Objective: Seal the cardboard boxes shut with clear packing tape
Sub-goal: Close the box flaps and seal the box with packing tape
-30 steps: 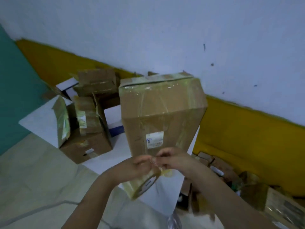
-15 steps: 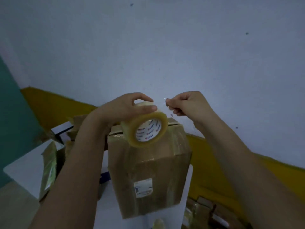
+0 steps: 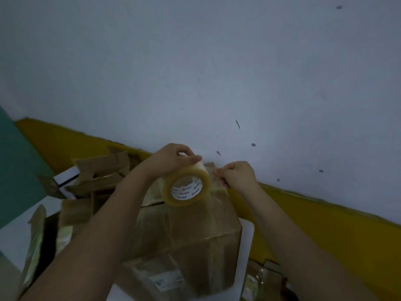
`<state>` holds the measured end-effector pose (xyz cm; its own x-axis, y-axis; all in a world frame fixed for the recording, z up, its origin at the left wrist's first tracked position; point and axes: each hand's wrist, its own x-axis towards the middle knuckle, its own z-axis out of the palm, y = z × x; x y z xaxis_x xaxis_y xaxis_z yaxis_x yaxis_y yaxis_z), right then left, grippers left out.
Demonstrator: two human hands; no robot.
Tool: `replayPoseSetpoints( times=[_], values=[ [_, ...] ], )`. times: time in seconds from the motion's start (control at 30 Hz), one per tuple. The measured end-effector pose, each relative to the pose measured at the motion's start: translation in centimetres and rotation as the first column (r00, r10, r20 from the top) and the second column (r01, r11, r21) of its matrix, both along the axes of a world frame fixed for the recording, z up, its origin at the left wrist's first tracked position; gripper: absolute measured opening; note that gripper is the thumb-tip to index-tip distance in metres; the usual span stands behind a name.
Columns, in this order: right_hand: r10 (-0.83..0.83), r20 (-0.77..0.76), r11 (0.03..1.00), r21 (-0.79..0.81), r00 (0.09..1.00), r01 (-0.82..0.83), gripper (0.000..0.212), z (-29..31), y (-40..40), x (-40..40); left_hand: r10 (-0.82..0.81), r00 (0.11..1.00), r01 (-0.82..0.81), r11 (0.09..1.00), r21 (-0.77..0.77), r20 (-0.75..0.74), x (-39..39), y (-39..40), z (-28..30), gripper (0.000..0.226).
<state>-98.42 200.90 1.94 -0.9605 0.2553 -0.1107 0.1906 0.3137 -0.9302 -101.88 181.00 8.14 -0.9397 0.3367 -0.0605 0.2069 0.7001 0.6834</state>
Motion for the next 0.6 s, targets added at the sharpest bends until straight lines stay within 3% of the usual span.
replayPoseSetpoints(
  times=[0.1, 0.17, 0.23, 0.33, 0.43, 0.53, 0.6],
  values=[
    [-0.021, -0.006, 0.998, -0.051, 1.0, 0.021, 0.026, -1.4, 0.6, -0.8, 0.119, 0.992, -0.107, 0.973, 0.205, -0.046, 1.6, -1.1, -1.9, 0.041],
    [-0.036, -0.009, 0.999, -0.041, 0.999, 0.035, 0.03, -2.1, 1.1, -1.1, 0.049, 0.998, -0.054, 0.956, 0.289, 0.027, 3.5, -2.2, -3.8, 0.064],
    [0.01, 0.044, 0.991, -0.136, 0.999, -0.004, 0.025, -2.7, 1.6, -1.0, 0.015, 0.999, -0.025, 0.962, 0.272, 0.039, 4.6, -2.8, -5.8, 0.077],
    [0.045, 0.068, 0.974, -0.226, 0.997, -0.029, 0.021, -2.9, 2.9, -0.7, 0.01, 0.998, 0.001, 0.981, 0.196, -0.055, 4.1, -2.9, -5.7, 0.061],
    [-0.038, 0.057, 0.972, -0.229, 0.998, 0.05, 0.02, -2.8, 5.7, -0.5, -0.074, 0.995, 0.072, 0.997, -0.019, -0.072, 1.9, -4.3, -2.9, 0.052],
    [-0.029, 0.094, 0.963, -0.266, 0.995, 0.053, 0.016, -3.6, 7.3, 0.5, -0.165, 0.986, 0.154, 0.948, -0.28, -0.015, 0.7, -5.1, -0.7, 0.049],
    [-0.02, 0.131, 0.965, -0.257, 0.991, 0.053, 0.017, -5.0, 6.6, 1.2, -0.21, 0.978, 0.193, 0.917, -0.349, -0.009, 0.8, -4.7, -0.1, 0.051]
  ],
)
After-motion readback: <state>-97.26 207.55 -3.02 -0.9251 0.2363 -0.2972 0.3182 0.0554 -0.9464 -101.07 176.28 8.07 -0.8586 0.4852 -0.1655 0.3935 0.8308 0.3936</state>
